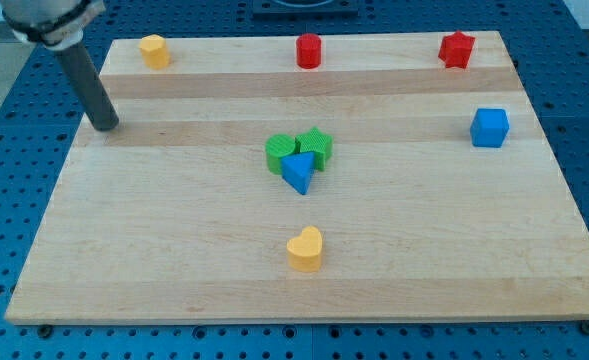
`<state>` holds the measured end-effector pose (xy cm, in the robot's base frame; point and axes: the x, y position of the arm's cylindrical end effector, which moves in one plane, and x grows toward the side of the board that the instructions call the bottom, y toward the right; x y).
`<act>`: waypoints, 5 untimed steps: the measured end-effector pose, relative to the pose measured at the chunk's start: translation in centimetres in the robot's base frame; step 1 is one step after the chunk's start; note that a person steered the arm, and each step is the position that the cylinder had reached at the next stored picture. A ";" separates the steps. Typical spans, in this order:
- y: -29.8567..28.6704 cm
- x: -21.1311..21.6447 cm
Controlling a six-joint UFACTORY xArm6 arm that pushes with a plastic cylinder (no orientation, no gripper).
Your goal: Move the yellow hexagon to the top left of the green circle
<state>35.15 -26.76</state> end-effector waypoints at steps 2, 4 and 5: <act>0.0 -8.6; 0.0 -14.7; 1.5 -15.8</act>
<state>19.32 -25.22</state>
